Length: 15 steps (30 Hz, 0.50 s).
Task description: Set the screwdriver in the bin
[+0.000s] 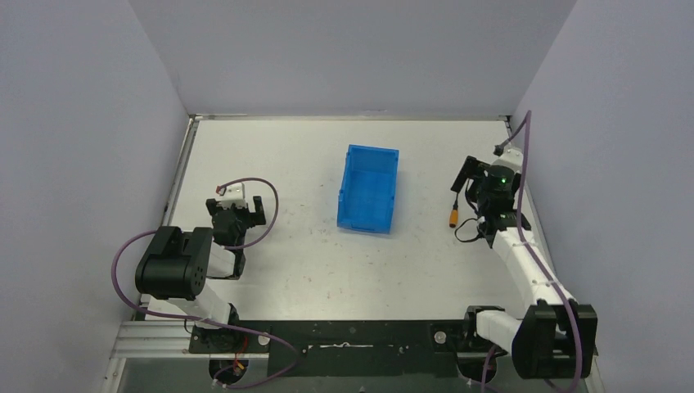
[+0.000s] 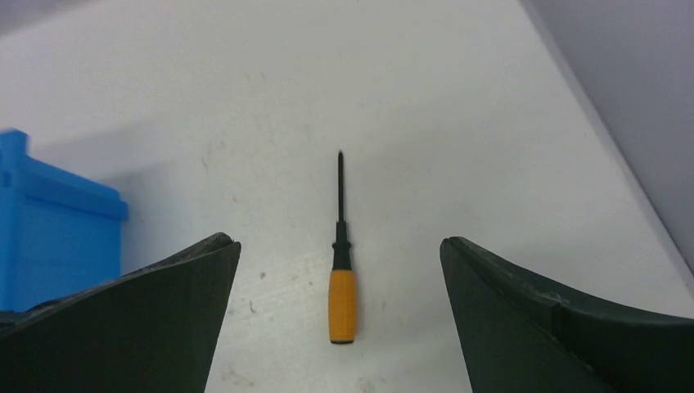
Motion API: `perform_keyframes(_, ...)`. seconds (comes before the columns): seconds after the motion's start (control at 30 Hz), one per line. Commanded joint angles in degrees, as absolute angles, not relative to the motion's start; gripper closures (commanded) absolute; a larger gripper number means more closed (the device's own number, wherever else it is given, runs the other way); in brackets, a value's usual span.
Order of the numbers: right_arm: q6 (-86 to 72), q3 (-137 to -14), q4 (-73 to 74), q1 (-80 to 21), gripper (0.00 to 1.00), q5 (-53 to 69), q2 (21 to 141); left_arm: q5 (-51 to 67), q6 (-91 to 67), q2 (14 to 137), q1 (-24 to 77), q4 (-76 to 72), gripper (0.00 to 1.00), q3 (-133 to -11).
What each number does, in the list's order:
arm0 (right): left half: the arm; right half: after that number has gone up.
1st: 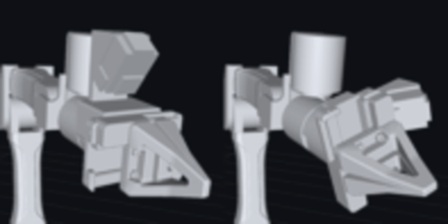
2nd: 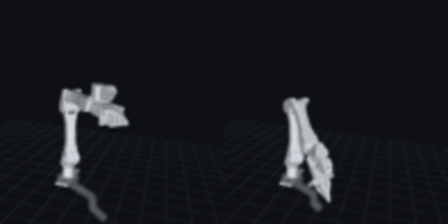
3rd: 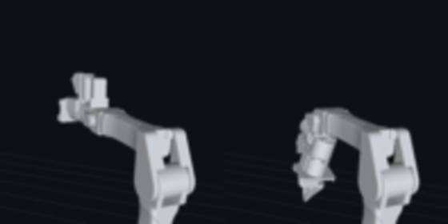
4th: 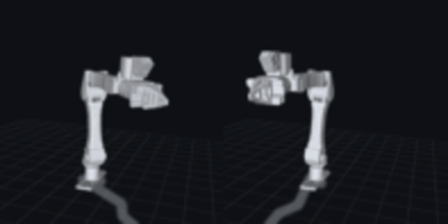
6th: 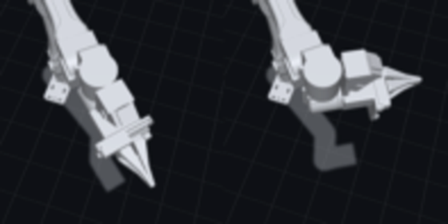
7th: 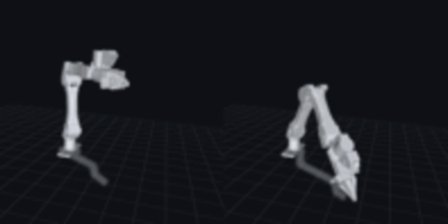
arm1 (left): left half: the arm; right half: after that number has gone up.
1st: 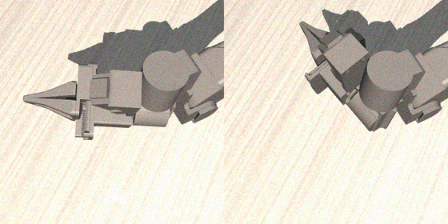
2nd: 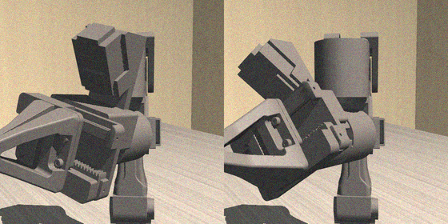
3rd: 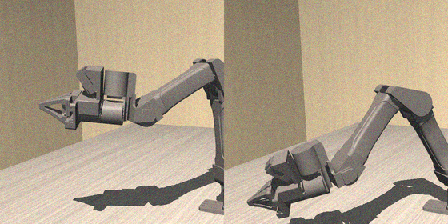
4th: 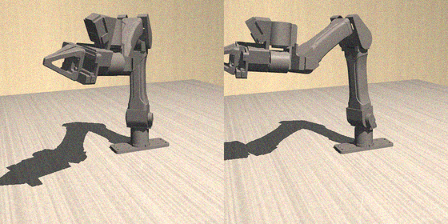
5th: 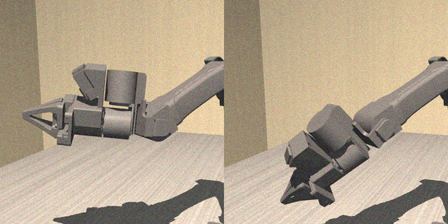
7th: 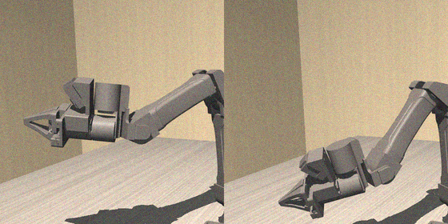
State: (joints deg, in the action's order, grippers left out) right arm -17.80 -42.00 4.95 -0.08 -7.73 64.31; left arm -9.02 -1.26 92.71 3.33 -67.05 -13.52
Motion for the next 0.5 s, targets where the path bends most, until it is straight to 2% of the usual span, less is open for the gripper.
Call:
perform_keyframes(0.0, -16.3, -45.8, 14.2, -0.1, 0.0, -4.3, 73.8, -9.4, -1.6, 92.3, 3.5, -69.3, 0.03, -14.5)
perform_keyframes(0.17, -15.4, -46.9, 13.7, -0.2, 0.02, -3.6, 82.7, -9.4, -1.6, 92.4, 3.6, -69.4, 0.03, -14.5)
perform_keyframes(0.47, -14.9, -47.3, 11.9, -0.7, 0.33, -2.5, 92.7, -9.4, -1.6, 92.3, 3.5, -69.4, 0.03, -14.6)
